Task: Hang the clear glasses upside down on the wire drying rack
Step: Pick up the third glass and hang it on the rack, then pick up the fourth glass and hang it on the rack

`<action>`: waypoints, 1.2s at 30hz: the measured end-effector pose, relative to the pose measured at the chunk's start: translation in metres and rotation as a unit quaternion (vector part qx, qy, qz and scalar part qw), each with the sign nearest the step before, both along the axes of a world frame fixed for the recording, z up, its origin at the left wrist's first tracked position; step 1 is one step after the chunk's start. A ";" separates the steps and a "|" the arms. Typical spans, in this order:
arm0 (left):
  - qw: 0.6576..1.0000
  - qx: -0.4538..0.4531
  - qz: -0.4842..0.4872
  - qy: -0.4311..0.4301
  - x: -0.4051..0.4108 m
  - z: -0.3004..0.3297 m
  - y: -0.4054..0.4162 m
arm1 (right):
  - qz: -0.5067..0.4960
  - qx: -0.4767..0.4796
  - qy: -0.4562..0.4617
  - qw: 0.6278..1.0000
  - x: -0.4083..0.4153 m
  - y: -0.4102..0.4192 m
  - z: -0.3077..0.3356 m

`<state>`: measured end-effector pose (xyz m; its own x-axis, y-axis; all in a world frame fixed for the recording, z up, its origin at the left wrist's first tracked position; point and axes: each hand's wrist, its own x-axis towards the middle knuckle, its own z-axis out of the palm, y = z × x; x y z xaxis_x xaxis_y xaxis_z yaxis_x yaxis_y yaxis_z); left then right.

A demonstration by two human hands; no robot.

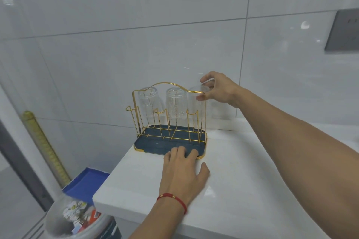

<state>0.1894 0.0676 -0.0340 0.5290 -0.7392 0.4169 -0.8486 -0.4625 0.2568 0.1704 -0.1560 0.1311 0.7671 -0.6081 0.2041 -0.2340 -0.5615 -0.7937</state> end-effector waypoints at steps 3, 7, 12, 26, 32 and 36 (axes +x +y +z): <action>1.000 -0.006 -0.001 0.003 0.000 0.000 0.000 | 0.004 -0.007 0.004 1.000 -0.001 -0.003 -0.011; 1.000 -0.011 -0.007 0.002 0.001 0.001 0.001 | 0.022 -0.036 0.002 0.999 -0.012 -0.002 -0.018; 0.999 -0.041 -0.023 -0.004 0.001 0.002 0.002 | -0.051 -0.108 -0.076 0.990 -0.071 0.009 -0.044; 0.961 -0.088 -0.241 0.099 -0.139 0.041 -0.086 | -0.415 -0.102 -0.073 0.901 -0.322 0.002 -0.149; 0.945 0.008 -0.314 0.090 -0.237 0.036 -0.163 | -0.567 -0.019 -0.121 0.814 -0.340 -0.032 -0.144; 0.962 0.022 -0.273 -0.005 -0.259 0.015 -0.176 | -0.580 -0.009 -0.026 0.814 -0.341 -0.062 -0.147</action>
